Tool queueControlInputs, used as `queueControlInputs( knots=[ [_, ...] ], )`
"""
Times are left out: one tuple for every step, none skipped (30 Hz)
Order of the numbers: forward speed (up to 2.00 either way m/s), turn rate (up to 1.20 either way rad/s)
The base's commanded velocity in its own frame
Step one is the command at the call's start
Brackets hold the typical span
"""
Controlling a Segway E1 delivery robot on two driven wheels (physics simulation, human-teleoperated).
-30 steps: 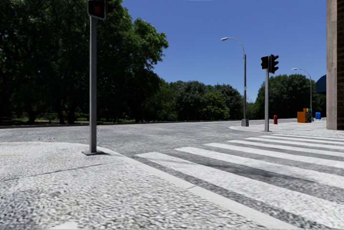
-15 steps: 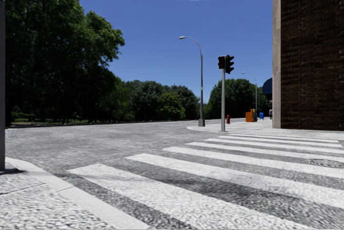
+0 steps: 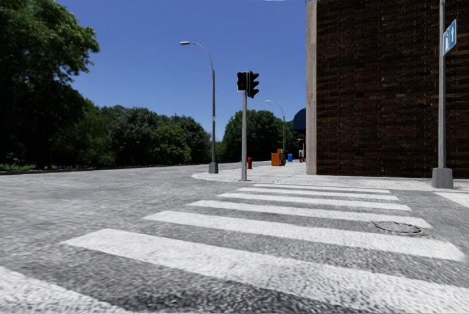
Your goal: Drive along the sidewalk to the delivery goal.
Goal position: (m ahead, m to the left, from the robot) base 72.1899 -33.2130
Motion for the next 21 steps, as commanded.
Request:
queueControlInputs(
  knots=[
    [1.55, -0.58],
    [1.55, -0.58],
    [1.55, -0.58],
    [1.55, -0.58],
    [1.55, -0.58],
    [1.55, -0.58],
    [1.55, -0.58],
    [1.55, -0.58],
    [1.55, -0.57],
    [1.55, -0.52],
    [1.55, -0.38],
    [1.55, -0.38],
    [1.55, 0.00],
    [1.55, 0.00],
    [1.55, 0.00],
    [1.55, 0.00],
    [1.55, 0.00],
    [1.55, 0.00],
    [1.55, 0.00],
    [1.55, 0.00],
    [1.55, 0.00]
  ],
)
